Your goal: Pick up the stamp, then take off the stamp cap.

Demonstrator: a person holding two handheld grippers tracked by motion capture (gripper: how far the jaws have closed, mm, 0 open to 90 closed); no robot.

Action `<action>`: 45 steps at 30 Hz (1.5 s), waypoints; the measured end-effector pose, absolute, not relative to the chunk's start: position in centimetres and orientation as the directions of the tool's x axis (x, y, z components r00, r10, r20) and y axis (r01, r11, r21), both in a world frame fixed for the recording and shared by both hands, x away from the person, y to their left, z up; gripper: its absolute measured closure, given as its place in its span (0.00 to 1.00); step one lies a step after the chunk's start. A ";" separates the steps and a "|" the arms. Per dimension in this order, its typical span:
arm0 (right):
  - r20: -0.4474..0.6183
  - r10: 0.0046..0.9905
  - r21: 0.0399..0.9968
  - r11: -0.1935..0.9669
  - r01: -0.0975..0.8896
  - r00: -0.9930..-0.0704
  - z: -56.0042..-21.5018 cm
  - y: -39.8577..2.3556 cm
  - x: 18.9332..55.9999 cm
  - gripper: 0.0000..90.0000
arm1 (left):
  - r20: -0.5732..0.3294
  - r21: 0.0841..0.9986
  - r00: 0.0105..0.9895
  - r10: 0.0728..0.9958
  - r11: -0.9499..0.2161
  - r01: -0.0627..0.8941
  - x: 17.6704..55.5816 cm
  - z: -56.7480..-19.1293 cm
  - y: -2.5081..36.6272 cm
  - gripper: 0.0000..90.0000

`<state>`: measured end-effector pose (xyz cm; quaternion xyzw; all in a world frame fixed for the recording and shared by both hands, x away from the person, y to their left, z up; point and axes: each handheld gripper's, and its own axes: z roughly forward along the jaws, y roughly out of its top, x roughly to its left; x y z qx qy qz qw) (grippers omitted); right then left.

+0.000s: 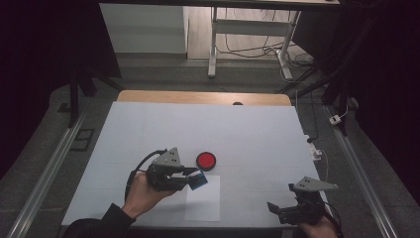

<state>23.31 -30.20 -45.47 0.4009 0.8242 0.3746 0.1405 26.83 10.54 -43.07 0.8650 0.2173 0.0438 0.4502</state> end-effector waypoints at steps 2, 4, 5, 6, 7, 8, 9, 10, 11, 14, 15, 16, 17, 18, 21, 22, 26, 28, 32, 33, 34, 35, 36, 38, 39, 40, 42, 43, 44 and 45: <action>0.065 0.764 0.732 0.400 0.551 -0.642 -45.5 -30.2 23.3 0.00 | -0.125 0.796 0.900 0.417 -0.500 0.342 26.9 -43.1 10.5 0.78; 0.058 0.761 0.736 0.405 0.542 -0.647 -45.5 -30.1 23.3 0.00 | -0.121 0.795 0.901 0.417 -0.503 0.339 26.9 -43.1 10.5 0.78; 0.053 0.759 0.736 0.409 0.539 -0.648 -45.4 -30.1 23.2 0.00 | -0.120 0.795 0.901 0.417 -0.503 0.339 26.9 -43.2 10.5 0.78; 0.044 0.757 0.733 0.418 0.536 -0.652 -45.4 -30.0 23.2 0.00 | -0.120 0.797 0.901 0.417 -0.501 0.338 26.9 -43.2 10.5 0.78; 0.044 0.757 0.733 0.418 0.536 -0.652 -45.4 -30.0 23.2 0.00 | -0.119 0.797 0.901 0.417 -0.501 0.337 26.9 -43.2 10.5 0.78; 0.042 0.757 0.733 0.420 0.535 -0.652 -45.4 -29.9 23.2 0.00 | -0.121 0.799 0.901 0.417 -0.498 0.338 26.9 -43.2 10.5 0.78; 0.045 0.757 0.734 0.417 0.536 -0.651 -45.4 -29.9 23.2 0.00 | -0.123 0.799 0.901 0.416 -0.497 0.339 26.9 -43.2 10.6 0.78; 0.046 0.758 0.734 0.417 0.537 -0.651 -45.4 -29.9 23.2 0.00 | -0.123 0.799 0.901 0.415 -0.497 0.338 26.9 -43.2 10.6 0.78; 0.044 0.758 0.733 0.418 0.537 -0.651 -45.4 -29.9 23.2 0.00 | -0.121 0.799 0.902 0.414 -0.499 0.336 26.9 -43.3 10.5 0.78; 0.048 0.756 0.741 0.411 0.531 -0.652 -45.3 -30.0 23.1 0.00 | -0.108 0.799 0.909 0.402 -0.509 0.320 26.8 -43.4 10.4 0.78; 0.055 0.755 0.743 0.406 0.531 -0.654 -45.3 -30.0 23.1 0.00 | -0.102 0.801 0.911 0.400 -0.511 0.314 26.8 -43.4 10.4 0.78; 0.059 0.751 0.743 0.407 0.531 -0.658 -45.2 -29.9 23.1 0.00 | -0.092 0.801 0.913 0.397 -0.516 0.305 26.8 -43.5 10.4 0.78; 0.060 0.748 0.745 0.407 0.528 -0.661 -45.2 -29.9 23.1 0.00 | -0.088 0.800 0.913 0.397 -0.518 0.302 26.8 -43.6 10.4 0.78; 0.056 0.746 0.749 0.408 0.523 -0.663 -45.2 -29.8 23.1 0.00 | -0.083 0.800 0.912 0.402 -0.519 0.302 26.8 -43.6 10.4 0.78; 0.061 0.736 0.753 0.409 0.515 -0.674 -45.1 -29.6 23.2 0.00 | -0.081 0.800 0.909 0.409 -0.517 0.304 26.9 -43.8 10.5 0.78; 0.061 0.733 0.754 0.411 0.513 -0.677 -45.1 -29.6 23.2 0.00 | -0.084 0.801 0.907 0.413 -0.514 0.308 26.9 -43.8 10.5 0.78; 0.062 0.719 0.758 0.417 0.501 -0.692 -44.9 -29.2 23.3 0.00 | -0.104 0.804 0.901 0.422 -0.497 0.325 27.0 -43.7 10.6 0.78; 0.061 0.710 0.763 0.420 0.491 -0.702 -44.8 -28.9 23.3 0.00 | -0.106 0.804 0.900 0.422 -0.496 0.327 27.0 -43.7 10.7 0.78; 0.049 0.691 0.769 0.435 0.469 -0.722 -44.7 -28.3 23.3 0.00 | -0.106 0.802 0.900 0.423 -0.498 0.329 27.1 -43.7 10.7 0.78; 0.049 0.685 0.772 0.436 0.463 -0.727 -44.7 -28.1 23.4 0.00 | -0.101 0.803 0.900 0.423 -0.500 0.325 27.1 -43.7 10.6 0.78; 0.043 0.680 0.770 0.444 0.458 -0.732 -44.7 -28.0 23.4 0.00 | -0.097 0.803 0.901 0.423 -0.501 0.322 27.0 -43.7 10.5 0.78; 0.044 0.676 0.774 0.443 0.453 -0.736 -44.7 -27.8 23.4 0.00 | -0.094 0.802 0.902 0.422 -0.504 0.319 27.0 -43.7 10.5 0.78; 0.043 0.670 0.773 0.448 0.450 -0.741 -44.7 -27.7 23.4 0.00 | -0.090 0.801 0.903 0.421 -0.508 0.316 27.0 -43.7 10.4 0.78; 0.038 0.661 0.774 0.455 0.441 -0.749 -44.7 -27.4 23.5 0.00 | -0.085 0.798 0.904 0.419 -0.515 0.313 26.9 -43.7 10.4 0.78; 0.031 0.657 0.770 0.464 0.437 -0.753 -44.6 -27.3 23.5 0.00 | -0.084 0.797 0.905 0.418 -0.516 0.312 26.9 -43.7 10.4 0.78; 0.034 0.652 0.772 0.464 0.434 -0.757 -44.6 -27.1 23.5 0.00 | -0.081 0.796 0.906 0.415 -0.520 0.310 26.9 -43.7 10.4 0.78; 0.036 0.639 0.775 0.467 0.425 -0.768 -44.6 -26.8 23.6 0.00 | -0.084 0.795 0.905 0.416 -0.520 0.313 26.8 -43.7 10.4 0.78; 0.042 0.630 0.780 0.464 0.419 -0.775 -44.7 -26.7 23.7 0.00 | -0.085 0.796 0.905 0.418 -0.518 0.314 26.8 -43.7 10.4 0.78; 0.046 0.625 0.783 0.462 0.417 -0.779 -44.7 -26.5 23.7 0.00 | -0.086 0.795 0.904 0.419 -0.517 0.316 26.8 -43.7 10.4 0.78; 0.049 0.617 0.784 0.463 0.413 -0.785 -44.7 -26.4 23.7 0.00 | -0.091 0.795 0.903 0.419 -0.516 0.319 26.8 -43.7 10.4 0.78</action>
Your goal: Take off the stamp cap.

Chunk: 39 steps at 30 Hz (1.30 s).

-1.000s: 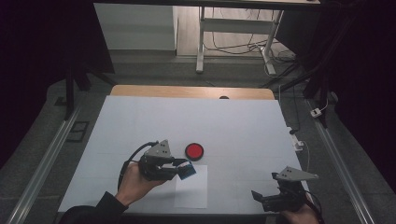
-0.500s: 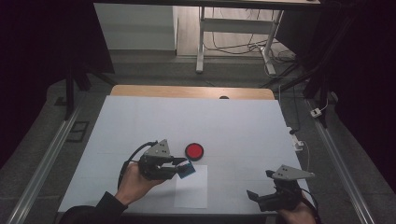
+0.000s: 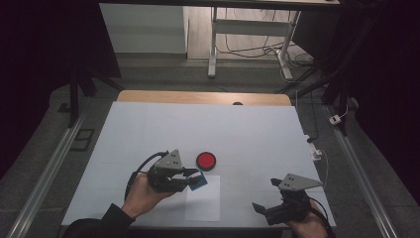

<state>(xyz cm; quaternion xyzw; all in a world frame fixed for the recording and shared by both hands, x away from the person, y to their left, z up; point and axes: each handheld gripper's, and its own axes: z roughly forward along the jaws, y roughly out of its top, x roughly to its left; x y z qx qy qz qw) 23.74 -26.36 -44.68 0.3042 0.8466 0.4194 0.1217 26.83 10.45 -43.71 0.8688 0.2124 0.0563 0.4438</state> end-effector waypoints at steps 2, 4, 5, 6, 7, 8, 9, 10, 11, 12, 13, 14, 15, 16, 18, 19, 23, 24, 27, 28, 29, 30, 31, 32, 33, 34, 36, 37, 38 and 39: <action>0.055 0.603 0.783 0.468 0.409 -0.796 -44.7 -26.1 23.8 0.00 | -0.097 0.796 0.903 0.417 -0.512 0.323 26.9 -43.7 10.6 0.78; 0.063 0.594 0.785 0.467 0.407 -0.802 -44.8 -25.8 23.9 0.00 | -0.106 0.798 0.903 0.417 -0.506 0.328 27.0 -43.7 10.7 0.78; 0.076 0.581 0.783 0.468 0.409 -0.811 -44.8 -25.5 24.0 0.00 | -0.109 0.800 0.903 0.415 -0.503 0.327 27.0 -43.8 10.8 0.78; 0.076 0.581 0.783 0.468 0.409 -0.811 -44.8 -25.5 24.0 0.00 | -0.106 0.799 0.905 0.411 -0.506 0.324 27.0 -43.7 10.8 0.78; 0.090 0.571 0.781 0.468 0.413 -0.816 -44.8 -25.3 24.1 0.00 | -0.102 0.799 0.907 0.409 -0.509 0.319 27.0 -43.7 10.9 0.78; 0.107 0.560 0.778 0.467 0.420 -0.821 -44.9 -25.1 24.2 0.00 | -0.099 0.800 0.908 0.408 -0.509 0.316 27.0 -43.7 10.9 0.78; 0.117 0.554 0.776 0.467 0.424 -0.824 -45.0 -24.9 24.3 0.00 | -0.094 0.802 0.908 0.408 -0.510 0.312 27.0 -43.7 10.9 0.78; 0.121 0.547 0.775 0.469 0.423 -0.829 -45.0 -24.7 24.3 0.00 | -0.088 0.802 0.909 0.408 -0.511 0.308 26.9 -43.7 11.0 0.78; 0.123 0.538 0.774 0.474 0.420 -0.834 -45.1 -24.4 24.3 0.00 | -0.082 0.802 0.910 0.407 -0.514 0.303 26.9 -43.7 11.0 0.78; 0.119 0.530 0.772 0.482 0.414 -0.840 -45.1 -24.2 24.3 0.00 | -0.078 0.803 0.910 0.407 -0.515 0.299 26.9 -43.7 11.0 0.78; 0.117 0.523 0.774 0.484 0.408 -0.844 -45.1 -24.0 24.4 0.00 | -0.076 0.805 0.911 0.406 -0.514 0.297 26.9 -43.6 11.0 0.78; 0.121 0.517 0.779 0.480 0.404 -0.848 -45.1 -23.8 24.5 0.00 | -0.077 0.806 0.912 0.403 -0.513 0.295 26.9 -43.6 11.0 0.78; 0.125 0.511 0.779 0.480 0.403 -0.850 -45.1 -23.7 24.5 0.00 | -0.078 0.808 0.913 0.400 -0.512 0.293 26.9 -43.6 11.0 0.78; 0.130 0.501 0.781 0.479 0.400 -0.856 -45.0 -23.5 24.6 0.00 | -0.079 0.809 0.914 0.397 -0.510 0.291 26.8 -43.6 11.0 0.78; 0.140 0.485 0.776 0.488 0.400 -0.863 -45.0 -23.0 24.7 0.00 | -0.084 0.809 0.917 0.389 -0.510 0.291 26.9 -43.5 11.0 0.78; 0.145 0.470 0.771 0.498 0.397 -0.871 -45.0 -22.7 24.7 0.00 | -0.088 0.808 0.919 0.385 -0.512 0.292 26.9 -43.5 11.1 0.78; 0.132 0.437 0.773 0.517 0.368 -0.890 -45.1 -21.5 24.6 0.00 | -0.108 0.809 0.921 0.374 -0.505 0.300 26.9 -43.4 11.1 0.78; 0.127 0.430 0.773 0.521 0.361 -0.894 -45.1 -21.3 24.6 0.00 | -0.109 0.810 0.922 0.371 -0.504 0.299 26.9 -43.4 11.1 0.78; 0.109 0.413 0.778 0.530 0.336 -0.904 -45.2 -20.7 24.8 0.00 | -0.105 0.811 0.927 0.360 -0.509 0.289 27.0 -43.3 11.2 0.78; 0.108 0.407 0.776 0.535 0.333 -0.907 -45.2 -20.5 24.9 0.00 | -0.105 0.812 0.929 0.355 -0.509 0.286 27.0 -43.3 11.2 0.78; 0.115 0.402 0.777 0.533 0.335 -0.908 -45.3 -20.4 25.1 0.00 | -0.106 0.812 0.930 0.352 -0.509 0.286 27.0 -43.2 11.2 0.78; 0.123 0.398 0.780 0.528 0.337 -0.909 -45.3 -20.2 25.2 0.00 | -0.108 0.814 0.930 0.351 -0.507 0.285 27.0 -43.2 11.2 0.78; 0.130 0.391 0.783 0.523 0.337 -0.911 -45.4 -20.0 25.4 0.00 | -0.109 0.816 0.931 0.348 -0.504 0.284 27.0 -43.2 11.3 0.78; 0.137 0.384 0.782 0.524 0.337 -0.913 -45.4 -19.8 25.5 0.00 | -0.113 0.818 0.931 0.346 -0.500 0.285 27.0 -43.2 11.2 0.78; 0.142 0.378 0.782 0.523 0.338 -0.915 -45.4 -19.6 25.5 0.00 | -0.112 0.819 0.932 0.345 -0.499 0.283 27.0 -43.2 11.2 0.78; 0.146 0.372 0.777 0.531 0.339 -0.917 -45.4 -19.4 25.6 0.00 | -0.109 0.820 0.932 0.345 -0.499 0.281 27.0 -43.2 11.2 0.78; 0.142 0.363 0.777 0.536 0.331 -0.921 -45.3 -18.9 25.6 0.00 | -0.108 0.822 0.935 0.337 -0.500 0.275 27.0 -43.2 11.2 0.78; 0.134 0.362 0.779 0.537 0.324 -0.923 -45.3 -18.7 25.6 0.00 | -0.108 0.822 0.937 0.334 -0.500 0.273 27.0 -43.2 11.2 0.78; 0.125 0.360 0.778 0.543 0.316 -0.925 -45.2 -18.6 25.7 0.00 | -0.111 0.820 0.937 0.331 -0.502 0.275 27.0 -43.2 11.2 0.78; 0.114 0.360 0.777 0.548 0.309 -0.926 -45.2 -18.4 25.8 0.00 | -0.112 0.818 0.938 0.328 -0.505 0.275 27.1 -43.2 11.1 0.78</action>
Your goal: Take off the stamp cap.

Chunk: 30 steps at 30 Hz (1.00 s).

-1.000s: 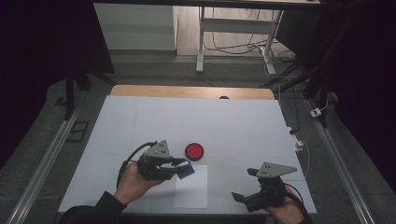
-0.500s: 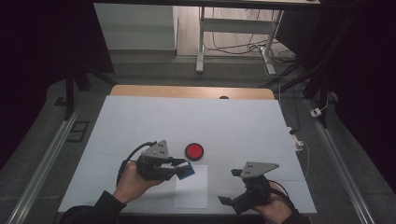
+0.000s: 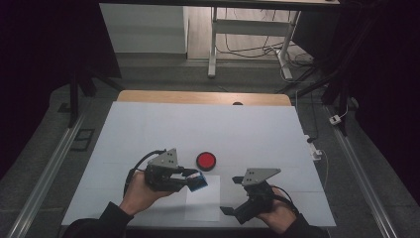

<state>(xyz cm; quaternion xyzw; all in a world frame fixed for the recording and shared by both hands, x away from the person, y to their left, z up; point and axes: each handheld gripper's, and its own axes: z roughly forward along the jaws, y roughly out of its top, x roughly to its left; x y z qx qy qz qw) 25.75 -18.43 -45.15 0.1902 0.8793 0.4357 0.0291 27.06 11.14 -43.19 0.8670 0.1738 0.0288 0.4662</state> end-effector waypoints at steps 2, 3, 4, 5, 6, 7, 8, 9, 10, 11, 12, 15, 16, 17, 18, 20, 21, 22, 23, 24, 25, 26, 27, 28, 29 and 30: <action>0.097 0.365 0.779 0.551 0.299 -0.926 -45.1 -18.2 26.0 0.00 | -0.107 0.819 0.940 0.325 -0.507 0.268 27.1 -43.2 11.1 0.78; 0.096 0.369 0.779 0.550 0.301 -0.924 -45.1 -18.1 26.1 0.00 | -0.105 0.819 0.941 0.321 -0.508 0.265 27.1 -43.2 11.1 0.78; 0.092 0.370 0.777 0.554 0.300 -0.924 -45.1 -18.1 26.3 0.00 | -0.103 0.821 0.942 0.319 -0.508 0.261 27.1 -43.1 11.1 0.78; 0.092 0.373 0.777 0.553 0.300 -0.923 -45.2 -17.9 26.4 0.00 | -0.101 0.824 0.943 0.317 -0.504 0.258 27.1 -43.1 11.1 0.78; 0.091 0.373 0.775 0.555 0.301 -0.923 -45.3 -17.8 26.5 0.00 | -0.102 0.826 0.944 0.315 -0.501 0.257 27.1 -43.0 11.2 0.78; 0.098 0.368 0.775 0.555 0.302 -0.925 -45.3 -17.7 26.7 0.00 | -0.104 0.828 0.945 0.311 -0.500 0.256 27.2 -43.0 11.2 0.78; 0.102 0.366 0.776 0.553 0.304 -0.925 -45.3 -17.6 26.8 0.00 | -0.104 0.831 0.945 0.311 -0.496 0.254 27.2 -43.0 11.3 0.78; 0.101 0.363 0.774 0.557 0.303 -0.926 -45.3 -17.5 26.9 0.00 | -0.102 0.832 0.946 0.308 -0.496 0.251 27.2 -43.0 11.3 0.78; 0.110 0.358 0.776 0.552 0.305 -0.927 -45.4 -17.3 26.9 0.00 | -0.101 0.833 0.947 0.305 -0.495 0.248 27.2 -42.9 11.4 0.78; 0.110 0.357 0.774 0.554 0.305 -0.928 -45.4 -17.2 27.1 0.00 | -0.100 0.833 0.948 0.302 -0.495 0.246 27.3 -42.9 11.4 0.78; 0.120 0.358 0.773 0.551 0.313 -0.926 -45.4 -17.0 27.2 0.00 | -0.100 0.833 0.948 0.301 -0.495 0.245 27.3 -42.9 11.4 0.78; 0.139 0.347 0.768 0.553 0.322 -0.927 -45.5 -16.5 27.5 0.00 | -0.099 0.834 0.950 0.296 -0.496 0.241 27.3 -42.9 11.4 0.78; 0.138 0.341 0.766 0.559 0.319 -0.930 -45.5 -16.3 27.6 0.00 | -0.097 0.834 0.951 0.294 -0.497 0.239 27.3 -42.9 11.3 0.78; 0.142 0.336 0.767 0.558 0.318 -0.931 -45.6 -16.1 27.7 0.00 | -0.096 0.835 0.952 0.291 -0.497 0.236 27.3 -42.9 11.3 0.78; 0.145 0.334 0.767 0.557 0.319 -0.931 -45.6 -15.9 27.8 0.00 | -0.095 0.836 0.953 0.288 -0.496 0.234 27.3 -42.9 11.3 0.78; 0.150 0.327 0.765 0.559 0.320 -0.933 -45.7 -15.5 28.0 0.00 | -0.097 0.839 0.954 0.285 -0.492 0.232 27.2 -42.9 11.3 0.78; 0.150 0.321 0.768 0.558 0.315 -0.935 -45.8 -15.3 28.1 0.00 | -0.099 0.841 0.955 0.280 -0.490 0.231 27.3 -42.9 11.3 0.78; 0.150 0.321 0.767 0.559 0.315 -0.935 -45.8 -15.2 28.2 0.00 | -0.102 0.842 0.956 0.275 -0.487 0.230 27.3 -42.8 11.3 0.78; 0.157 0.317 0.769 0.555 0.317 -0.935 -45.8 -15.0 28.3 0.00 | -0.104 0.844 0.957 0.271 -0.484 0.229 27.3 -42.8 11.3 0.78; 0.155 0.314 0.767 0.559 0.315 -0.937 -45.8 -14.8 28.4 0.00 | -0.106 0.845 0.958 0.268 -0.483 0.228 27.3 -42.8 11.4 0.78; 0.155 0.317 0.767 0.559 0.316 -0.936 -45.9 -14.7 28.6 0.00 | -0.110 0.845 0.960 0.259 -0.484 0.227 27.4 -42.8 11.3 0.78; 0.157 0.317 0.765 0.560 0.318 -0.936 -45.9 -14.5 28.7 0.00 | -0.116 0.844 0.961 0.250 -0.485 0.228 27.4 -42.8 11.3 0.78; 0.162 0.309 0.765 0.560 0.317 -0.937 -46.0 -14.4 28.8 0.00 | -0.115 0.843 0.962 0.247 -0.488 0.225 27.4 -42.9 11.3 0.78; 0.161 0.305 0.765 0.562 0.314 -0.939 -46.1 -14.2 28.9 0.00 | -0.111 0.843 0.963 0.246 -0.490 0.223 27.4 -42.9 11.2 0.78; 0.168 0.298 0.768 0.558 0.314 -0.940 -46.1 -14.1 28.9 0.00 | -0.110 0.842 0.964 0.244 -0.491 0.221 27.4 -42.9 11.1 0.78; 0.173 0.286 0.770 0.558 0.311 -0.942 -46.2 -13.9 29.0 0.00 | -0.109 0.843 0.964 0.242 -0.491 0.219 27.4 -42.9 11.1 0.78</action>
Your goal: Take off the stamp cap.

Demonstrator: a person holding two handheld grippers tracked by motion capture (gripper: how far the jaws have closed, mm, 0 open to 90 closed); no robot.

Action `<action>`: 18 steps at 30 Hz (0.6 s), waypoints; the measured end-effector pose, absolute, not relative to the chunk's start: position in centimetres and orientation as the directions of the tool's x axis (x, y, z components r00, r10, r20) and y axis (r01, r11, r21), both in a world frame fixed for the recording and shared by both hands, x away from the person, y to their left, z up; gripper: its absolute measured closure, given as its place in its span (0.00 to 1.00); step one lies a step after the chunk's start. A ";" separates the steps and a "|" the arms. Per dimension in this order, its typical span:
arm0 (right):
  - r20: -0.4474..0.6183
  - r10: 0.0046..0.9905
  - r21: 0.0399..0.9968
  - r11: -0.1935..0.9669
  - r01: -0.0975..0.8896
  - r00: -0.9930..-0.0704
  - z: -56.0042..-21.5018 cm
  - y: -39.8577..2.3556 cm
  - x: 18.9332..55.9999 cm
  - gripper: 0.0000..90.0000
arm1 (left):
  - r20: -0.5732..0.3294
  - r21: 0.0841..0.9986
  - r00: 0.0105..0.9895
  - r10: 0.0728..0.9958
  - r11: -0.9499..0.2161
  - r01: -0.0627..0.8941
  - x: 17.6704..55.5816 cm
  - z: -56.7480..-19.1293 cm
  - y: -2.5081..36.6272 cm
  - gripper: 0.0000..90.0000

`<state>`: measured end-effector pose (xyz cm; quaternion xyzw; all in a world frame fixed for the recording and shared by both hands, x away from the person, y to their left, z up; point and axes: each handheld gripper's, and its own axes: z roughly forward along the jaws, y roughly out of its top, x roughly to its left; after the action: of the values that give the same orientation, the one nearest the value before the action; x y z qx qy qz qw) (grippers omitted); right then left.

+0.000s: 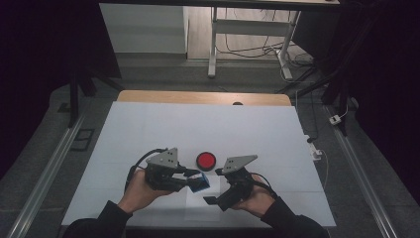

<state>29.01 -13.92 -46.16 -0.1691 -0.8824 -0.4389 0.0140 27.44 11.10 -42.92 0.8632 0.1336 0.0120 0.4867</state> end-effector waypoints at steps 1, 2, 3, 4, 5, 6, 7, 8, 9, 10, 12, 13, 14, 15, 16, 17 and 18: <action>0.171 0.278 0.770 0.561 0.305 -0.945 -46.2 -13.8 29.1 0.00 | -0.107 0.844 0.964 0.242 -0.490 0.217 27.4 -42.9 11.1 0.78; 0.173 0.274 0.770 0.562 0.303 -0.946 -46.2 -13.6 29.1 0.00 | -0.105 0.845 0.965 0.240 -0.491 0.214 27.4 -42.9 11.1 0.78; 0.173 0.263 0.767 0.569 0.298 -0.949 -46.3 -13.5 29.1 0.00 | -0.103 0.846 0.966 0.237 -0.490 0.210 27.4 -42.9 11.1 0.78; 0.170 0.258 0.767 0.571 0.292 -0.951 -46.3 -13.3 29.1 0.00 | -0.103 0.848 0.967 0.235 -0.487 0.208 27.5 -42.9 11.1 0.78; 0.163 0.249 0.767 0.576 0.281 -0.955 -46.4 -13.2 29.1 0.01 | -0.103 0.850 0.967 0.234 -0.484 0.208 27.5 -42.9 11.1 0.78; 0.162 0.246 0.763 0.583 0.279 -0.956 -46.5 -13.1 29.2 0.03 | -0.105 0.851 0.967 0.232 -0.482 0.208 27.5 -42.9 11.2 0.78; 0.158 0.241 0.764 0.584 0.274 -0.957 -46.5 -13.0 29.3 0.04 | -0.107 0.853 0.967 0.230 -0.478 0.208 27.5 -42.9 11.2 0.78; 0.167 0.239 0.769 0.575 0.278 -0.957 -46.6 -12.9 29.3 0.07 | -0.108 0.855 0.968 0.227 -0.476 0.207 27.5 -42.9 11.2 0.78; 0.176 0.227 0.775 0.569 0.277 -0.958 -46.6 -12.9 29.5 0.11 | -0.110 0.855 0.969 0.223 -0.475 0.206 27.6 -42.9 11.3 0.78; 0.176 0.227 0.775 0.569 0.277 -0.958 -46.6 -12.9 29.5 0.11 | -0.111 0.857 0.969 0.220 -0.473 0.205 27.6 -42.9 11.3 0.78; 0.176 0.208 0.786 0.559 0.265 -0.962 -46.6 -13.0 29.6 0.18 | -0.111 0.858 0.970 0.216 -0.472 0.203 27.6 -42.9 11.3 0.78; 0.184 0.199 0.791 0.552 0.265 -0.963 -46.6 -13.0 29.7 0.21 | -0.111 0.858 0.971 0.212 -0.472 0.201 27.6 -42.9 11.3 0.78; 0.188 0.190 0.795 0.547 0.263 -0.964 -46.5 -13.1 29.7 0.25 | -0.111 0.860 0.972 0.206 -0.470 0.198 27.6 -42.9 11.3 0.78; 0.194 0.180 0.798 0.543 0.262 -0.964 -46.5 -13.1 29.8 0.30 | -0.111 0.861 0.973 0.204 -0.470 0.196 27.6 -42.9 11.3 0.78; 0.208 0.159 0.800 0.540 0.262 -0.965 -46.5 -13.2 30.0 0.34 | -0.110 0.861 0.973 0.202 -0.470 0.195 27.6 -42.9 11.3 0.78; 0.221 0.146 0.803 0.534 0.265 -0.964 -46.5 -13.2 30.1 0.38 | -0.108 0.862 0.974 0.197 -0.470 0.191 27.6 -42.9 11.3 0.78; 0.236 0.138 0.801 0.532 0.273 -0.962 -46.5 -13.2 30.2 0.40 | -0.107 0.864 0.975 0.194 -0.467 0.187 27.6 -42.9 11.3 0.78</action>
<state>30.19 -13.25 -46.48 -0.1179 -0.8724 -0.4689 0.0717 27.59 11.34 -42.94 0.8564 0.1114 0.0032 0.5041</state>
